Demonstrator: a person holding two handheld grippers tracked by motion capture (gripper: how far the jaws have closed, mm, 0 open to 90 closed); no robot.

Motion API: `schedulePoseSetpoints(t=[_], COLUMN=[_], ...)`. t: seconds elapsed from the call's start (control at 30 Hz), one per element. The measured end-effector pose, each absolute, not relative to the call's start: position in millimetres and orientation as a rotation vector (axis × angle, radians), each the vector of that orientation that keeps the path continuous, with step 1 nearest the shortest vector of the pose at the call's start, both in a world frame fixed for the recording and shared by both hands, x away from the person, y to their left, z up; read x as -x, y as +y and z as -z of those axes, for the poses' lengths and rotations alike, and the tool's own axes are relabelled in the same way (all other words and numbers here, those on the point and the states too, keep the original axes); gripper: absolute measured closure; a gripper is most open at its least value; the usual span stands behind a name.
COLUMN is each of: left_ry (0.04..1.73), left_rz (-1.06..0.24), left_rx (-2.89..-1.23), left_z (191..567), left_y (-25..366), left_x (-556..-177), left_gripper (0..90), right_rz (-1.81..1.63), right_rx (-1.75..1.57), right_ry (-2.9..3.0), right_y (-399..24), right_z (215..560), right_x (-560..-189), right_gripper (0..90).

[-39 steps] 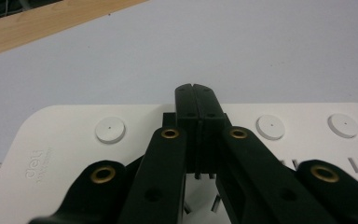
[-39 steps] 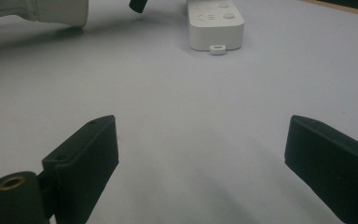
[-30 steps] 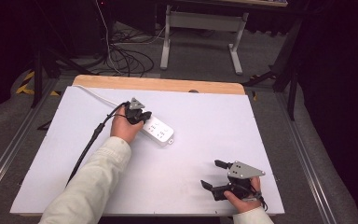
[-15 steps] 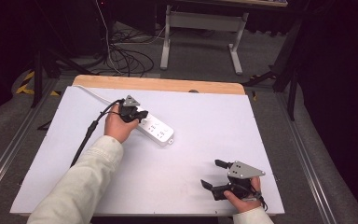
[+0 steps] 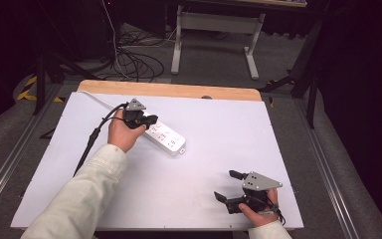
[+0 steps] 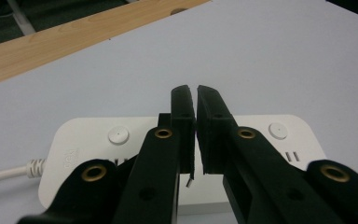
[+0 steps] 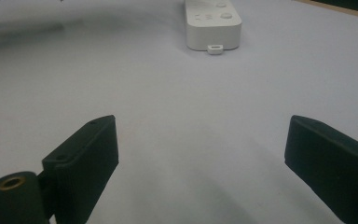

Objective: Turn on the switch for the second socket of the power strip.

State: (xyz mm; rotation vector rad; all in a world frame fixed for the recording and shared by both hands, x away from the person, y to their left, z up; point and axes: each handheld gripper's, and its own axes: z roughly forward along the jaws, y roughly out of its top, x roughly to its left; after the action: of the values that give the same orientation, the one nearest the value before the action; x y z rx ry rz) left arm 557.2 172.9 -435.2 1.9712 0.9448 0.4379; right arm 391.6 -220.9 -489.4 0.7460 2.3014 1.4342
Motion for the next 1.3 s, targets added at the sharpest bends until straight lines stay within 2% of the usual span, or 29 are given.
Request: schedulePoseSetpoints(t=[0.3,0.67,0.8,0.93,1.3], left_ry=[0.933,0.905,0.895,0.860,0.799], left_rz=[-0.422,-0.403,-0.409,-0.415,-0.498], left_rx=[-1.959,-1.953,-1.936,-1.898,-1.869], left_z=[419.8,392.0,386.7,379.7,384.1], left_y=[175.0,182.4,185.2,189.9,216.7], left_x=[-544.4,-510.5,-500.3,-485.4,-439.5], left_gripper=[69.7,37.3,28.8,23.8,19.7], right_rz=[-1.436,-1.437,-1.436,-1.437,-1.438], right_rx=[-0.749,-0.753,-0.751,-0.752,-0.736], right_ry=[2.298,2.297,2.298,2.295,2.300], right_y=[-221.2,-220.7,-220.1,-220.4,-220.3], right_z=[488.6,489.0,488.5,488.4,488.3], right_x=[-389.4,-389.3,-388.7,-388.4,-388.4], right_gripper=[10.2,10.2,10.2,10.1,7.9])
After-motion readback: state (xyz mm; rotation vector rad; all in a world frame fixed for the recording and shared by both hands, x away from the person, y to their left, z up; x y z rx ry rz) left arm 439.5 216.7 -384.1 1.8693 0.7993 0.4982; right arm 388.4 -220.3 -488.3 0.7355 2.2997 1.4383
